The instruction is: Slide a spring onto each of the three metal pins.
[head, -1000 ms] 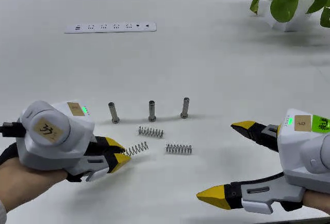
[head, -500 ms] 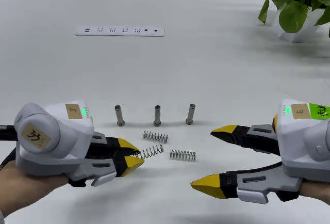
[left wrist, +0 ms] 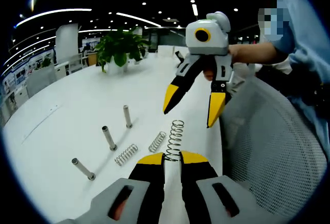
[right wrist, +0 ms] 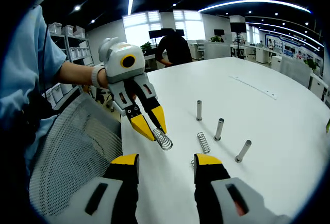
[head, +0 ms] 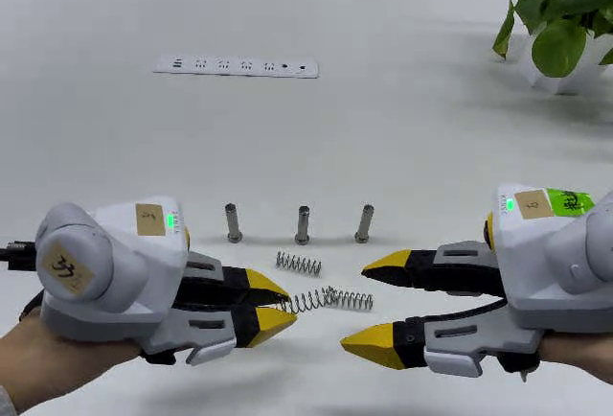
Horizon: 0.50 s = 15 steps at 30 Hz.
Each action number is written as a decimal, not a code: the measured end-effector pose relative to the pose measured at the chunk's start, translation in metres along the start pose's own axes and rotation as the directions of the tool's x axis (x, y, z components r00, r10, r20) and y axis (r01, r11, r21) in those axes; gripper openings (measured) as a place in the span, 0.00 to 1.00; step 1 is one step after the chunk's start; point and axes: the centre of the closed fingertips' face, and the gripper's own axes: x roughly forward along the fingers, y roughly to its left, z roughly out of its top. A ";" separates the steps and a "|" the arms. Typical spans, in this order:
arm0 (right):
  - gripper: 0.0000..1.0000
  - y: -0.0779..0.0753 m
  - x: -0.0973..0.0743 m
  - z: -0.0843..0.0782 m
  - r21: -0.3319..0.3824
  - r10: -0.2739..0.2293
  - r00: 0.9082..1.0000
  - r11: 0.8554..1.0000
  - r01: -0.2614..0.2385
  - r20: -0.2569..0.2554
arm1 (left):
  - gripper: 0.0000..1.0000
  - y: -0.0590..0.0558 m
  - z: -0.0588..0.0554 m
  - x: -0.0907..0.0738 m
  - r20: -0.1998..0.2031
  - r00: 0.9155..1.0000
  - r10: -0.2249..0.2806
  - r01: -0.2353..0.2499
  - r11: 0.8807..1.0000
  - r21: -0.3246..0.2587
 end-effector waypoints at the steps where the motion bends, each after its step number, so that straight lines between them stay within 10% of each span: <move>1: 0.42 0.002 0.000 0.000 0.006 0.011 1.000 1.000 -0.011 0.000 | 0.10 -0.001 0.000 0.000 0.001 1.000 -0.004 0.004 1.000 0.001; 15: 0.19 0.013 0.002 0.003 0.044 0.068 0.998 0.997 -0.068 0.017 | 0.10 -0.019 0.006 0.006 0.008 0.998 -0.067 0.067 0.997 0.030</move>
